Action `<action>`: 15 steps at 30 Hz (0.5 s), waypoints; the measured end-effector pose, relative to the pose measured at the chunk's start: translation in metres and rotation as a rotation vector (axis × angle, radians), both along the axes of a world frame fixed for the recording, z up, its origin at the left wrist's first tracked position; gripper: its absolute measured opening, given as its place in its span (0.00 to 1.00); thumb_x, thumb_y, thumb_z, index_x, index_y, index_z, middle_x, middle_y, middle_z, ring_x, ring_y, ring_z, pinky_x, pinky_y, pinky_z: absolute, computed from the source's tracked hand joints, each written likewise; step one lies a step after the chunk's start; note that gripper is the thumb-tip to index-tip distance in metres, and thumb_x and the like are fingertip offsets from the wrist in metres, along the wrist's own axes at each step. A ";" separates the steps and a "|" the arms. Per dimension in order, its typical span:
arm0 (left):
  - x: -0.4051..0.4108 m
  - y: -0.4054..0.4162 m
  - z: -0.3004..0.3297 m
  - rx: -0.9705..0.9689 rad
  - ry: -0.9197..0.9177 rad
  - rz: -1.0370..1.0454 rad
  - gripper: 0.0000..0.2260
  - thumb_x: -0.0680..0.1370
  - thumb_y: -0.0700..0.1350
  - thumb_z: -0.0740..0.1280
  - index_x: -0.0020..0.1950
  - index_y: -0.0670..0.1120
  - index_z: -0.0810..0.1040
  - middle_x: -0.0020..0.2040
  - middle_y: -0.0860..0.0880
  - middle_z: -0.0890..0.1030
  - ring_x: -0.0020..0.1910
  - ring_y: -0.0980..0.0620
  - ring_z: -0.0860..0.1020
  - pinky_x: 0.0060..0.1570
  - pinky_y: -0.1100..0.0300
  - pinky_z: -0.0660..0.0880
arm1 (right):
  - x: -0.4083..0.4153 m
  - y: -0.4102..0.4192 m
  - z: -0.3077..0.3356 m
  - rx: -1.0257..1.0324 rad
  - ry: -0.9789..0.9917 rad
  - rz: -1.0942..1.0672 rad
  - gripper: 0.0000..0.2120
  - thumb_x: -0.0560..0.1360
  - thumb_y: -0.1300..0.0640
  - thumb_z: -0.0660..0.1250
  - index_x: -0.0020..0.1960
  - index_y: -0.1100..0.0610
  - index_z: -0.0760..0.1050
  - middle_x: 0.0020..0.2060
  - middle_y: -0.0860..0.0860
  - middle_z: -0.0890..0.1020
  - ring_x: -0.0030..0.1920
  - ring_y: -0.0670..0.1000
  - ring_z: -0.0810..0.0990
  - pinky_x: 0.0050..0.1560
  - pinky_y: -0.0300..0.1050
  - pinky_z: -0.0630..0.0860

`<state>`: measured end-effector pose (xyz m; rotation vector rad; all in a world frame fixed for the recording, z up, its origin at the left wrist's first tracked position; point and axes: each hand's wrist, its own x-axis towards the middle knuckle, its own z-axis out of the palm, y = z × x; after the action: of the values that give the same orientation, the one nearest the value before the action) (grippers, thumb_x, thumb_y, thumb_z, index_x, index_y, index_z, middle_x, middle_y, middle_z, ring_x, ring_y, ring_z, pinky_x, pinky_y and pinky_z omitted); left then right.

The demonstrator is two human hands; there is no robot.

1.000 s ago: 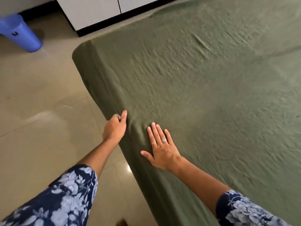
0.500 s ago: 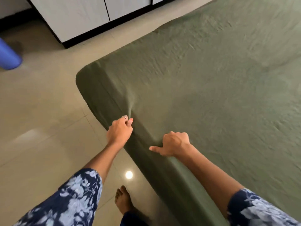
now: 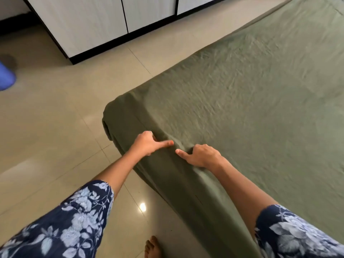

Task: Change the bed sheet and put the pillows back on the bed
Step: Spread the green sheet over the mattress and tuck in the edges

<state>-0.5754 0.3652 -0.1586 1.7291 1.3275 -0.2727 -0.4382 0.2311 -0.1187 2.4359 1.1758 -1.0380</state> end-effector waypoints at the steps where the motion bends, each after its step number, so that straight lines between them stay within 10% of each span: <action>1: -0.001 0.008 -0.001 -0.066 -0.102 0.176 0.33 0.64 0.72 0.69 0.49 0.42 0.76 0.47 0.46 0.82 0.44 0.50 0.82 0.39 0.55 0.81 | 0.001 0.002 0.000 -0.018 0.014 -0.005 0.41 0.72 0.26 0.49 0.57 0.60 0.78 0.58 0.56 0.80 0.61 0.57 0.77 0.58 0.48 0.72; 4: 0.005 0.036 -0.003 -0.006 -0.254 0.543 0.27 0.74 0.68 0.61 0.48 0.43 0.75 0.43 0.46 0.82 0.38 0.49 0.82 0.32 0.56 0.80 | -0.002 0.007 -0.002 -0.072 0.014 0.004 0.42 0.71 0.24 0.47 0.55 0.60 0.78 0.57 0.55 0.80 0.60 0.57 0.77 0.57 0.48 0.72; 15: -0.007 0.080 -0.010 0.180 -0.048 0.175 0.13 0.80 0.55 0.60 0.45 0.48 0.76 0.46 0.42 0.82 0.46 0.39 0.81 0.51 0.49 0.78 | -0.002 0.037 0.024 -0.432 0.090 0.052 0.43 0.72 0.25 0.46 0.63 0.60 0.75 0.57 0.57 0.78 0.63 0.56 0.75 0.65 0.47 0.68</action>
<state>-0.5823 0.4456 -0.1681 1.7410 1.4952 -0.0125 -0.4404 0.2677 -0.0950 2.0334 0.9177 -1.2478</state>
